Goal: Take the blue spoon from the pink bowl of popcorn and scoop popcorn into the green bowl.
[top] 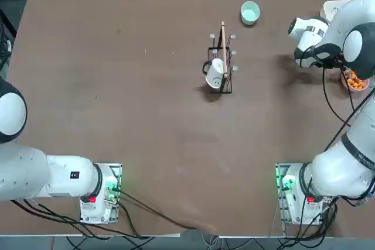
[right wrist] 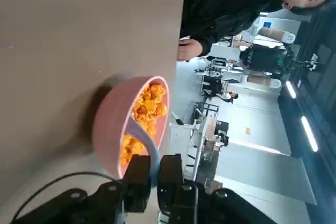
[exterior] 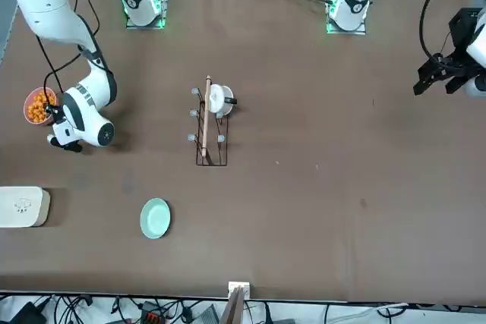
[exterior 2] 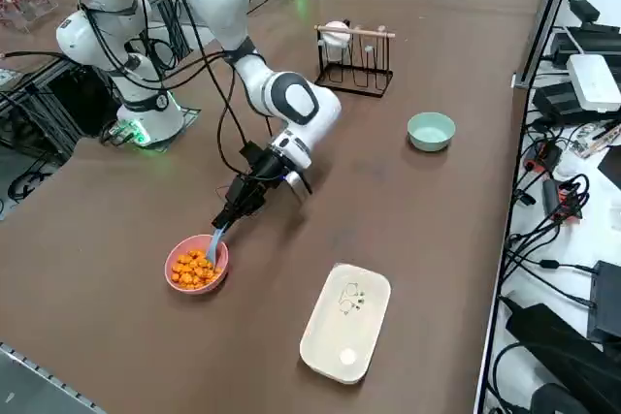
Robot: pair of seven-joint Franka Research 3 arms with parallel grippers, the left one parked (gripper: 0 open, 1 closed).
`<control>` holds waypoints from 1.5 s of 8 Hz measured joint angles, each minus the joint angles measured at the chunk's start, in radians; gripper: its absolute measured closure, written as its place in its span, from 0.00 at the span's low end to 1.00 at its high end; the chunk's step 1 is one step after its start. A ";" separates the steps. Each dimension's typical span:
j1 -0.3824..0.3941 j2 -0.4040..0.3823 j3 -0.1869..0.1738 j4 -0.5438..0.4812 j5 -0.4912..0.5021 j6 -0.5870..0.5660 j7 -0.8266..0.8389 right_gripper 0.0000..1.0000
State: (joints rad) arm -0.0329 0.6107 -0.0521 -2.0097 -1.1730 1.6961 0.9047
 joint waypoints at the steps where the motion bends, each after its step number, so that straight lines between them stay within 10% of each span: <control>1: 0.006 0.000 0.000 0.009 -0.001 -0.016 0.000 0.89; 12: 0.120 0.053 0.004 0.074 -0.001 -0.217 0.120 0.89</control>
State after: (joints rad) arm 0.0874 0.6639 -0.0479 -1.9358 -1.1735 1.4796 1.0242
